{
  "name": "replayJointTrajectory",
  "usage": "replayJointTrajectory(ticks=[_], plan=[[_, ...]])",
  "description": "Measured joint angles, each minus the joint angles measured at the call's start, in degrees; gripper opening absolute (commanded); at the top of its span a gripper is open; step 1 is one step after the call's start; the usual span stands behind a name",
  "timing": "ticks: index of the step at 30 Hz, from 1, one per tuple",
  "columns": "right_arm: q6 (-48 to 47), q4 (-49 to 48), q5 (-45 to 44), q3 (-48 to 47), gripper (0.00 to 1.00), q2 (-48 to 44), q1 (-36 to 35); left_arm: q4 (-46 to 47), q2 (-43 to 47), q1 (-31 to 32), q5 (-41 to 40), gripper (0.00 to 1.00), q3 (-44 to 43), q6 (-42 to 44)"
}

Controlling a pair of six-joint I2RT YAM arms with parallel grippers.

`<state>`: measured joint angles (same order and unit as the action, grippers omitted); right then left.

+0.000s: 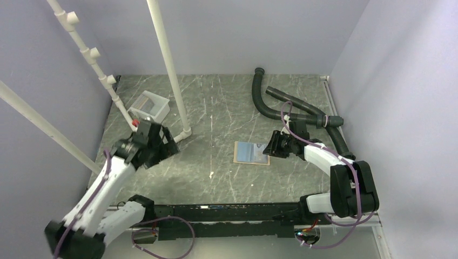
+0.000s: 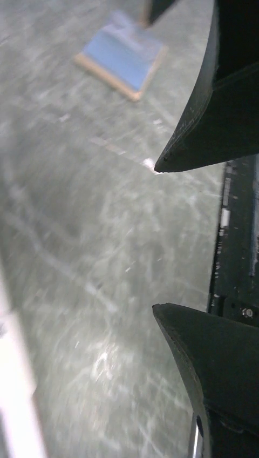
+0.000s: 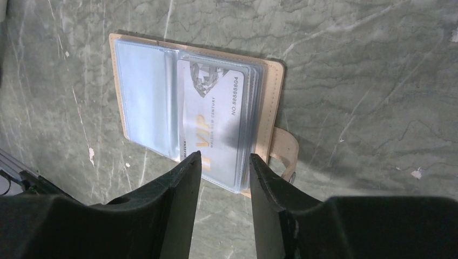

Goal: Put the credit cards into the card holder
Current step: Pick up the credit card from the storage box.

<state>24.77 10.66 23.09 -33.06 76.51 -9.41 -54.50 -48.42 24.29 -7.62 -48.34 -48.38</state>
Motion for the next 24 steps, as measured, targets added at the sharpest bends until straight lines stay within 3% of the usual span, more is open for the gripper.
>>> replayJointTrajectory(ticks=[6, 9, 15, 24], plan=[[-0.3, 0.0, 0.1, 0.0, 0.41, -0.3, 0.0, 3.3, -17.9, -20.1, 0.5, 0.98, -9.6, 9.4], [-0.4, 0.0, 0.3, 0.0, 0.4, -0.6, 0.0, 6.2, -26.7, -26.7, 0.2, 0.98, -17.8, 16.1], [-0.6, -0.1, 1.4, 0.0, 0.4, -0.7, 0.0, 12.7, -50.6, -28.1, -3.9, 0.98, -40.4, 31.8], [-0.7, -0.2, 2.1, 0.0, 0.4, -0.7, -0.6, 11.2, -68.7, -28.6, -6.9, 0.95, -58.2, 49.7]])
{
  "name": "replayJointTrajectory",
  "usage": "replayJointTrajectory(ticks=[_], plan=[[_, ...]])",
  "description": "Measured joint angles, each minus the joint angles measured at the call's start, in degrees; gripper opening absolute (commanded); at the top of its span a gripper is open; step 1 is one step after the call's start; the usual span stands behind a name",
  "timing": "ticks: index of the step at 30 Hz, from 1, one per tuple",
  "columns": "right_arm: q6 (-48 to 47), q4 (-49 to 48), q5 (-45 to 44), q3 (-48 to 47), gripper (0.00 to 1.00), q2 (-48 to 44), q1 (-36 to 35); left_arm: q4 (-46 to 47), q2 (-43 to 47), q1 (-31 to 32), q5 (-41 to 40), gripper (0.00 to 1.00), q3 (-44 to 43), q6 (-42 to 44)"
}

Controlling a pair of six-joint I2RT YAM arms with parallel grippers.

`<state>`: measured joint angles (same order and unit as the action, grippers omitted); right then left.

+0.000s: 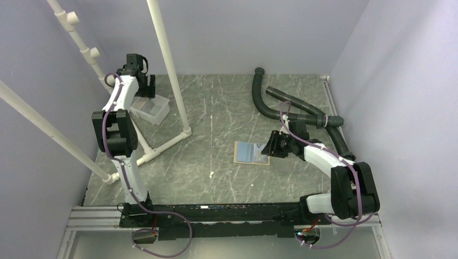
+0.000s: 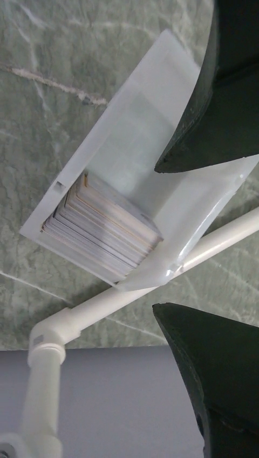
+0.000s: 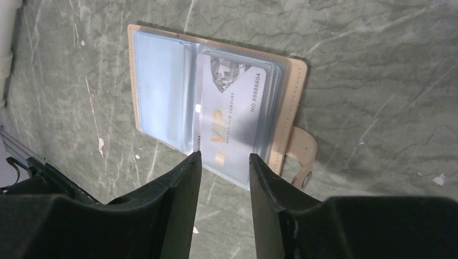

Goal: Put the credit cards into the card holder
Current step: Pick up the credit card from the storage box.

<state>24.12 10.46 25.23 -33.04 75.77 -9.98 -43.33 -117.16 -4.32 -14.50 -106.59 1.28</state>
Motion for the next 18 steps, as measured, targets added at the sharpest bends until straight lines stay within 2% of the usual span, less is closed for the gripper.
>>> replayJointTrajectory(ticks=[8, 18], plan=[[-0.1, -0.1, 0.8, 0.0, 0.4, 0.2, -0.3, -1.8, -5.2, -0.1, -0.4, 0.95, -2.3, 6.3], [-0.1, -0.5, 0.9, 0.0, 0.4, 0.8, -0.3, -1.5, -10.0, 0.0, -3.2, 0.93, -3.4, 8.1]])
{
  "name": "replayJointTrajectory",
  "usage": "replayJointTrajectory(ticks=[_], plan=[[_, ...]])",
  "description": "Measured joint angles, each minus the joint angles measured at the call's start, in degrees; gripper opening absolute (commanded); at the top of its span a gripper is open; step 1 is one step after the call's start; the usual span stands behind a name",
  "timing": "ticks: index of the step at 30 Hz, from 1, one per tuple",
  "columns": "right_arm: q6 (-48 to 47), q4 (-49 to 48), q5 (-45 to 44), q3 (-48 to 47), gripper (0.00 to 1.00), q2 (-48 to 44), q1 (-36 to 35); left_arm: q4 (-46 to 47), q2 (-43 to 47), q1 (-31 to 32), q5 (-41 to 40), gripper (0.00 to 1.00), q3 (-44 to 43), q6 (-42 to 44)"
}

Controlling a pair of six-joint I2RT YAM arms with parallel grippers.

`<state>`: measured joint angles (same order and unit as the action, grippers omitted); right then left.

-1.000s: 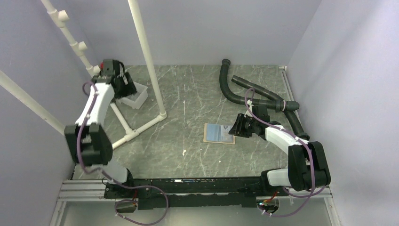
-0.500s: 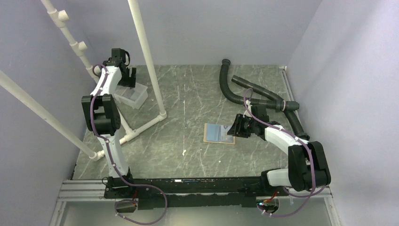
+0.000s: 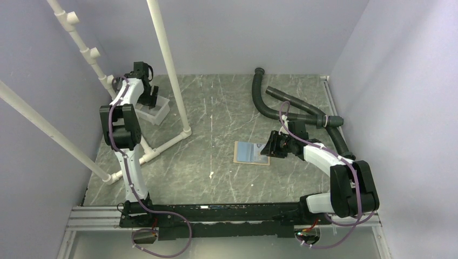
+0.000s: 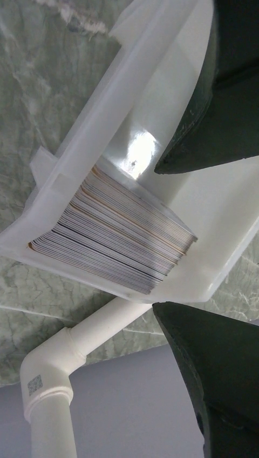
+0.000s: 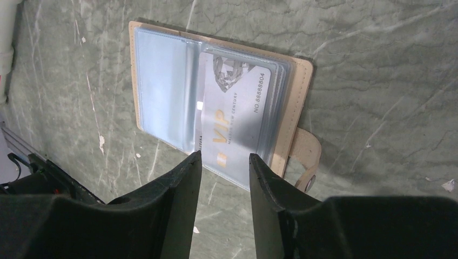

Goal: Put the credit cards into the card holder
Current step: Pick up the credit card from the storage box.

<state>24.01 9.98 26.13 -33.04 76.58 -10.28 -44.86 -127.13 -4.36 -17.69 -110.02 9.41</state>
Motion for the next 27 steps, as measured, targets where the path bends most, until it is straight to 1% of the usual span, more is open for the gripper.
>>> replayJointTrajectory(ticks=[7, 19, 22, 27], plan=[[0.0, -0.2, 0.1, 0.0, 0.4, 0.3, 0.0, 0.9, -3.2, 0.2, -2.8, 0.88, -1.1, 0.0], [0.0, -0.6, 1.1, 0.0, 0.4, 0.7, 0.0, 1.4, -3.3, 1.0, -6.9, 0.81, -1.6, 0.1], [0.0, -0.7, 1.2, 0.0, 0.4, 0.7, 0.0, 1.3, -3.3, 1.2, -7.4, 0.76, -1.6, 0.3], [0.0, -0.7, 1.4, 0.0, 0.4, 0.7, 0.0, 1.4, -3.3, 1.3, -7.7, 0.64, -1.6, 0.4]])
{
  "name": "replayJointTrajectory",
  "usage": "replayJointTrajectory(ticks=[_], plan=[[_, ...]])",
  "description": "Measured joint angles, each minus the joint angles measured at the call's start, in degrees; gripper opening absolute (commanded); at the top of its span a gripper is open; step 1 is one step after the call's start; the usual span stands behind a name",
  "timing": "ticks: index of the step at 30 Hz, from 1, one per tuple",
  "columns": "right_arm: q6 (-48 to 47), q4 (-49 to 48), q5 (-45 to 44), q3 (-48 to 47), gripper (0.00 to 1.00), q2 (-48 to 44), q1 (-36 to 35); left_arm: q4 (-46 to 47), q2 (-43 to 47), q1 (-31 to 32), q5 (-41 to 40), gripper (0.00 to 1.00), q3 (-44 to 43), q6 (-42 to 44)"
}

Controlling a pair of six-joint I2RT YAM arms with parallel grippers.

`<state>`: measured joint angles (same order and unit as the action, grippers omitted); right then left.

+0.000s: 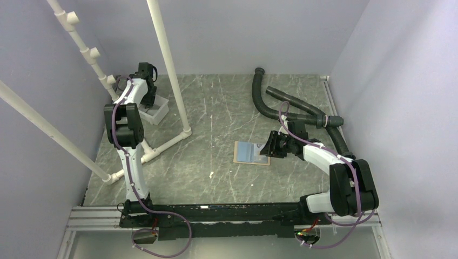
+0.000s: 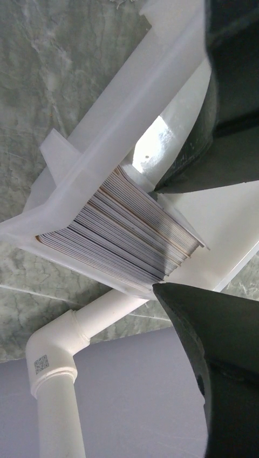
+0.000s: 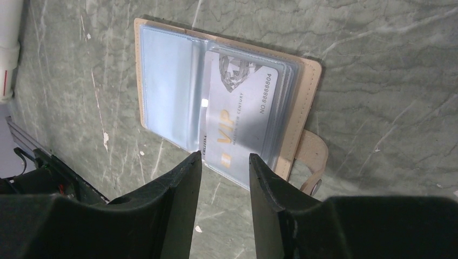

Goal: Put the credit cards into the card holder
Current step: Pick up the credit card from the storage box.

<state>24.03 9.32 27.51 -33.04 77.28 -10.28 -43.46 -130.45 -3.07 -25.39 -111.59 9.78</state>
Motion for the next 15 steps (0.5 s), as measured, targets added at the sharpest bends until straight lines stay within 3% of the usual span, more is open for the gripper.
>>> replayJointTrajectory(ticks=[15], plan=[[0.0, -0.4, 0.1, 0.0, 0.4, 0.0, 0.0, 0.3, 0.7, 1.0, -1.0, 0.45, 0.0, -0.2]])
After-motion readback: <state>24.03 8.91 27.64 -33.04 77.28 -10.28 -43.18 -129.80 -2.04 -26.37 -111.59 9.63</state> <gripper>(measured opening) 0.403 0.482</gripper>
